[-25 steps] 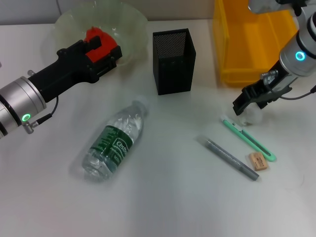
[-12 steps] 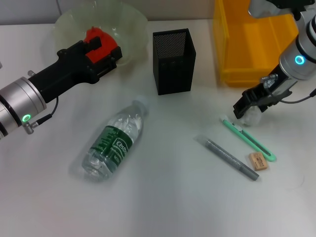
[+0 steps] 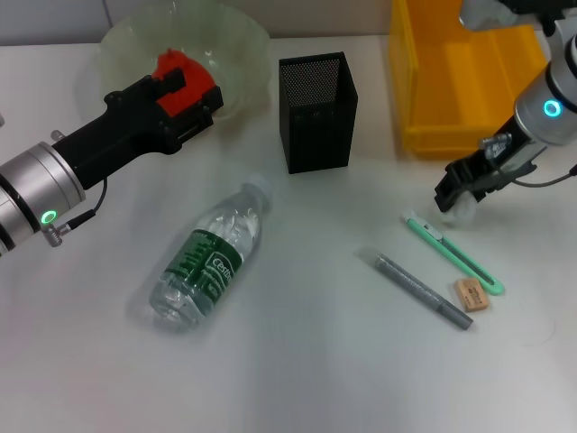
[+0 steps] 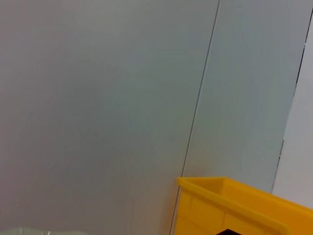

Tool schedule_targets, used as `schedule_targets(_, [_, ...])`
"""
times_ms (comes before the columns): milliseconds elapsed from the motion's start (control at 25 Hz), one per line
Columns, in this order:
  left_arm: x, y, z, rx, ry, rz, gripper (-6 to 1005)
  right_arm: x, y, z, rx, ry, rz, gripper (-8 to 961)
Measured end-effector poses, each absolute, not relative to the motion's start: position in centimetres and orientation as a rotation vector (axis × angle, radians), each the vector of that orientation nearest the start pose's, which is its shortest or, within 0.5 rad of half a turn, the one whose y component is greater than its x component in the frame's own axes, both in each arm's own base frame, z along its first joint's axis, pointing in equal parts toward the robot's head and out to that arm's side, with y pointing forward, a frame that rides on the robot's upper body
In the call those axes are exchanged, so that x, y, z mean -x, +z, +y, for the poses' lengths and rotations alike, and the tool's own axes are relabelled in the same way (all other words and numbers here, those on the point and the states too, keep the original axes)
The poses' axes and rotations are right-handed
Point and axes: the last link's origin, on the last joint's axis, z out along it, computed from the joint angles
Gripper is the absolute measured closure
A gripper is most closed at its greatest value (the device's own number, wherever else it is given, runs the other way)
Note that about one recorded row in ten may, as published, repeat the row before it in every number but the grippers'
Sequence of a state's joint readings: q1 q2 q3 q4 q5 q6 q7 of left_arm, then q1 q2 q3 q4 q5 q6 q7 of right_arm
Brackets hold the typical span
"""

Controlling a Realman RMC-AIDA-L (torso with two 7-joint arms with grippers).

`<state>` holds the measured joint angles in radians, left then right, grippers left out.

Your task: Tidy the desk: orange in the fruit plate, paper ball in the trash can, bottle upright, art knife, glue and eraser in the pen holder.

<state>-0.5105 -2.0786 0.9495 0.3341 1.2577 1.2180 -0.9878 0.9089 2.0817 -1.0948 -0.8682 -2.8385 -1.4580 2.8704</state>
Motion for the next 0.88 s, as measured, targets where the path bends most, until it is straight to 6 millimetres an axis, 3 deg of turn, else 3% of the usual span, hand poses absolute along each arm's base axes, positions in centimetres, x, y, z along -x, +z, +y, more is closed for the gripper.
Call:
schedule_targets(160, [27.3, -2.5, 35.4, 2.228, -0.931, -0.64, 335, -19.0, 1.0, 40.5, 2.208, -0.416, 1.449, 517])
schedule_targets(320, [27.3, -2.4, 35.2, 2.228, -0.937, -0.641, 335, -16.7, 4.3, 39.5, 2.283, -0.137, 1.374, 503])
schedule_targets(360, [27.3, -2.4, 35.2, 2.228, -0.937, -0.641, 335, -16.7, 4.3, 39.5, 2.283, -0.137, 1.374, 500])
schedule_targets(520, [27.3, -2.4, 35.1, 2.23, -0.946, -0.646, 336, -16.2, 7.4, 39.2, 2.2, -0.025, 1.299, 486])
schedule_targets(720, [27.1, -2.3, 34.9, 2.235, -0.97, -0.638, 336, -16.3, 9.2, 40.2, 2.102, 0.023, 1.242, 468])
schedule_targets(880, [27.0, -2.3, 34.9, 2.233, -0.976, -0.638, 336, -16.4, 9.4, 41.5, 2.061, 0.059, 1.186, 454])
